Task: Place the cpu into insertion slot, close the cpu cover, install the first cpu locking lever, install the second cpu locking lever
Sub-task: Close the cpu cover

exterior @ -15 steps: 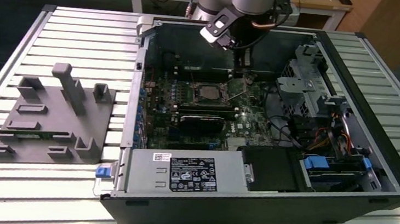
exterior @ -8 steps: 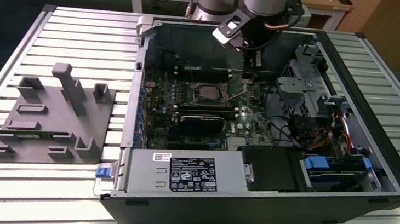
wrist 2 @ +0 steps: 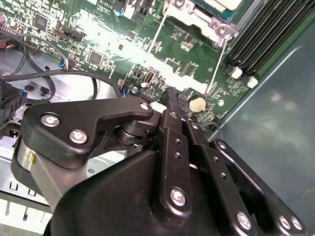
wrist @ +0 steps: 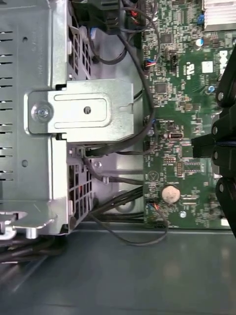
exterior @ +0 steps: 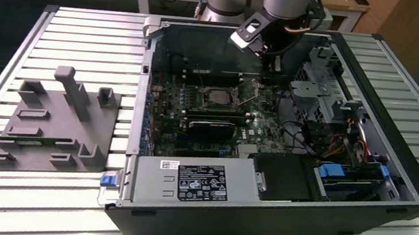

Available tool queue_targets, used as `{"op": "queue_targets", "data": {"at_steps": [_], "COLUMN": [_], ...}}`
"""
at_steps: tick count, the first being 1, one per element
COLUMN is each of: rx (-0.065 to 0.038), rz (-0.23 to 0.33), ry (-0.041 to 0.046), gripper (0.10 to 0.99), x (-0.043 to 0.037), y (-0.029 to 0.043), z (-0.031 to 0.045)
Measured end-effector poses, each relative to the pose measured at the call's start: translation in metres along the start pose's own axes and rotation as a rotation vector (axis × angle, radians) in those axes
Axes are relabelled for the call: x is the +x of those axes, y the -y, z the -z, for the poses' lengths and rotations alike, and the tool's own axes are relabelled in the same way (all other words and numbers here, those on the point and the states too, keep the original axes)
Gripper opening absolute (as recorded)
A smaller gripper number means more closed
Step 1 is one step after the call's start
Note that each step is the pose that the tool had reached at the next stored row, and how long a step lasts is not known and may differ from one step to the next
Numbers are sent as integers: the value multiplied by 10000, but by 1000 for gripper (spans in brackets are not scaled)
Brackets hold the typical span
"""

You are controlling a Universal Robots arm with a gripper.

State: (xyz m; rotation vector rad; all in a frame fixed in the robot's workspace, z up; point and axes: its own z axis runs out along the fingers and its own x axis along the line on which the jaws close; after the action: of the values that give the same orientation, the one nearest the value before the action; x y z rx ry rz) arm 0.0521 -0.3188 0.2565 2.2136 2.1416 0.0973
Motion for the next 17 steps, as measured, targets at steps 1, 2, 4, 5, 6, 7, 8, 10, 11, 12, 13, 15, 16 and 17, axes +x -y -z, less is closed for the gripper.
{"op": "queue_targets", "data": {"at_steps": [1,2,4,5,6,7,8,10,11,12,13,15,16,17], "rx": [0,1,2,4,5,7,9,12,14,15,15,16,16,16], "rz": [-19,-38,-70,-85,-98,-109,-119,-135,-143,-150,-151,-151,-152,-152], "ry": [2,3,5,7,8,9,9,11,13,13,13,14,15,14], "gripper": [106,106,106,106,106,106,106,106,106,106,106,106,106,106], "x": [0,1,2,2,2,2,3,3,3,4,3,3,3,4], "y": [-11,-22,-44,-54,-62,-69,-77,-90,-97,-103,-106,-106,-106,-106], "z": [-12,-22,-40,-52,-67,-84,-102,-135,-149,-161,-164,-164,-163,-164]}}
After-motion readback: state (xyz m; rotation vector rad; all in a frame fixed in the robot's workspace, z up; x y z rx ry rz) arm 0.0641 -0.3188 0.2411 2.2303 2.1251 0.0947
